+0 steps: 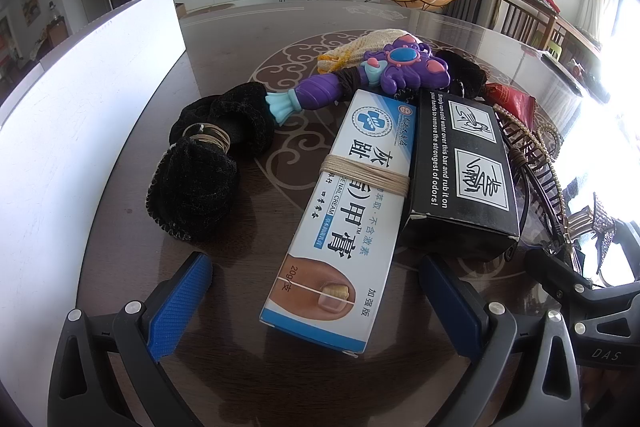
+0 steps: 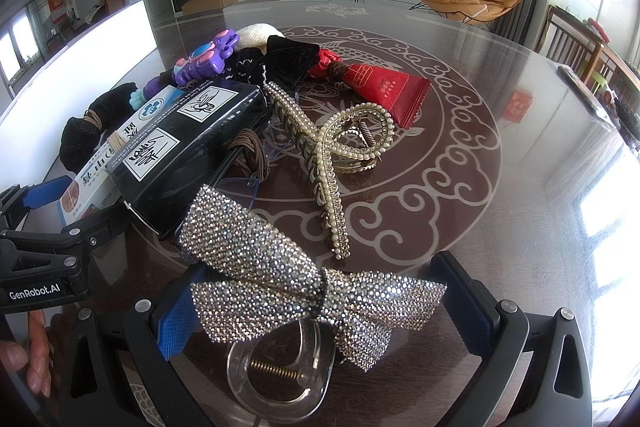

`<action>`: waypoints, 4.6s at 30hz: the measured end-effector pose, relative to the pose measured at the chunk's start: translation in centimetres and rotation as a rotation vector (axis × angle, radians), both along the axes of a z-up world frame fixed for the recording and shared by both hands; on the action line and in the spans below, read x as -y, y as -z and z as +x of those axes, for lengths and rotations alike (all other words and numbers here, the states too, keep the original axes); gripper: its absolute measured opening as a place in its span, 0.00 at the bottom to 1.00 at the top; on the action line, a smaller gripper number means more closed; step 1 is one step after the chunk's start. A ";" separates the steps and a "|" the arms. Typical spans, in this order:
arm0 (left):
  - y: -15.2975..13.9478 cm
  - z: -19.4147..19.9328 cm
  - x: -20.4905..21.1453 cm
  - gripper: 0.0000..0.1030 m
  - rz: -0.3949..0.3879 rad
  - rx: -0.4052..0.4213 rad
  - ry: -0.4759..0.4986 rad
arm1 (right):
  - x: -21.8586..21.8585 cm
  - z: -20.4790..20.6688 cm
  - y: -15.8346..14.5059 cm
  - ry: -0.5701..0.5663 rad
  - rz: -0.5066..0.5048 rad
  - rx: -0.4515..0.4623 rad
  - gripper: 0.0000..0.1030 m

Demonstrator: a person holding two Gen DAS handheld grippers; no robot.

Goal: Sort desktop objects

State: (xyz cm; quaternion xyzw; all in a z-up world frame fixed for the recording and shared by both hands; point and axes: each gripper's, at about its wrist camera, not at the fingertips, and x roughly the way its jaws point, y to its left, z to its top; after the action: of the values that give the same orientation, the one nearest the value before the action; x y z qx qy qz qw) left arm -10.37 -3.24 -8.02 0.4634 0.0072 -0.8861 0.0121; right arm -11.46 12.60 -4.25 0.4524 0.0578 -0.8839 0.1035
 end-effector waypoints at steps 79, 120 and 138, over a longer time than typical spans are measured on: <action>-0.2 5.2 2.8 1.00 -0.001 0.014 0.005 | 0.0 0.1 0.0 0.000 0.000 0.000 1.00; -1.4 1.2 1.2 0.40 0.037 -0.001 0.198 | -7.2 8.1 -0.6 0.003 -0.076 0.037 1.00; -1.4 5.3 3.4 0.41 0.075 0.005 0.131 | -4.2 0.1 -2.2 -0.212 -0.207 0.056 0.68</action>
State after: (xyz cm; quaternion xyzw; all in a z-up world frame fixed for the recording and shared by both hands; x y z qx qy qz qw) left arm -5.06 -6.60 -6.65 0.4650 0.0100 -0.8830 -0.0630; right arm -11.39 16.80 -2.09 0.4550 0.0109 -0.8564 0.2438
